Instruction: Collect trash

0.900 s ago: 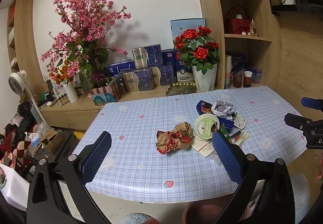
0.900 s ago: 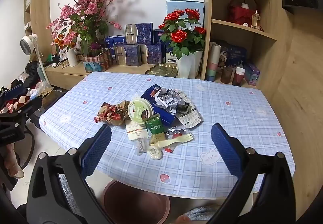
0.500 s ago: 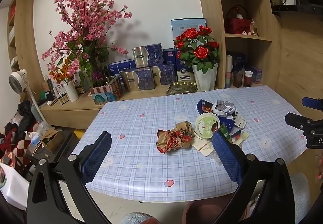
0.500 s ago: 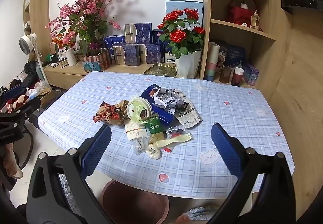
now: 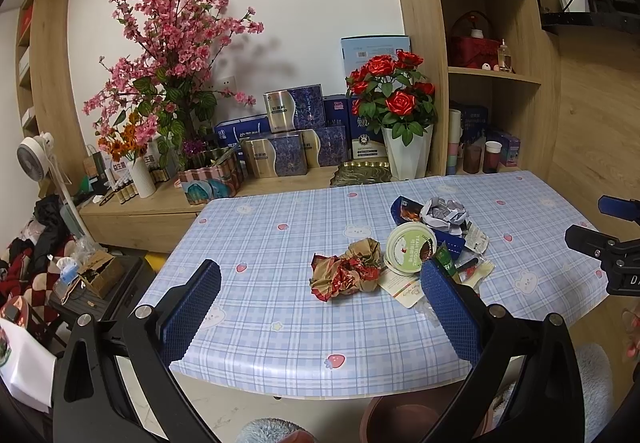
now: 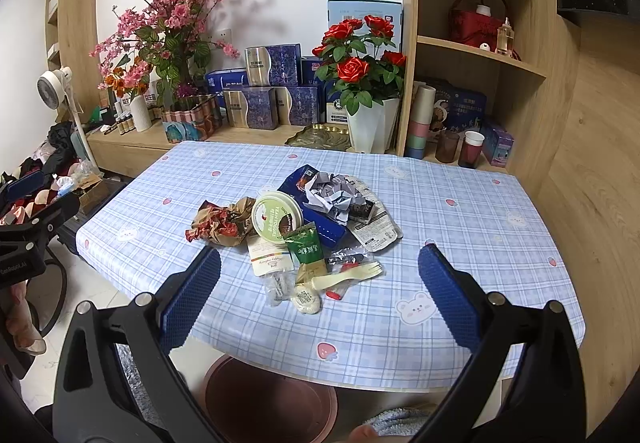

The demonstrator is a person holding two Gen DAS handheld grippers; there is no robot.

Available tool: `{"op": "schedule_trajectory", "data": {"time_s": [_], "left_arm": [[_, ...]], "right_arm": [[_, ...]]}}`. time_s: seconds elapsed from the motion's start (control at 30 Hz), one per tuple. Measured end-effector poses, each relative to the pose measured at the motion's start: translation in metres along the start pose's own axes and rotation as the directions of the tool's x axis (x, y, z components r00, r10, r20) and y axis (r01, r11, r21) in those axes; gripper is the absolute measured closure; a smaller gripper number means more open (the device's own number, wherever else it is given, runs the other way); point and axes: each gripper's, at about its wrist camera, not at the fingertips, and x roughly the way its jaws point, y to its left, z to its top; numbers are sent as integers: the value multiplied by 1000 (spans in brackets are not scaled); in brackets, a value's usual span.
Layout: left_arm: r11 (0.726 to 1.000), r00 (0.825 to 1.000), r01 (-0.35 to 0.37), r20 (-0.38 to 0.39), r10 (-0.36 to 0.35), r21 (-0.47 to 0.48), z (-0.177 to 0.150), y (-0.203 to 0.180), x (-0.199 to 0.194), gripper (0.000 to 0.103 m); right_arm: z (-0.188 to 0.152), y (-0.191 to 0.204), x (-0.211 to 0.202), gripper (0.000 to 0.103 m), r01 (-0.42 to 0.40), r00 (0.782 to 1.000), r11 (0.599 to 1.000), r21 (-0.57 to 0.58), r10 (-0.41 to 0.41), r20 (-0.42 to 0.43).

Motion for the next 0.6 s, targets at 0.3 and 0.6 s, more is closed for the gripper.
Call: {"op": "schedule_trajectory", "data": {"time_s": [0.3,0.6], "left_arm": [[1000,1000,1,-5,-1,-5,0,3,1,5],[1000,1000,0,-6,0,-16,-4,7,1,5]], "right_arm": [[-1,0,1,6,1,1000,1000,0,-1,-2],[1,3,4,6,2,1000,1000,-3,-2,-4]]}}
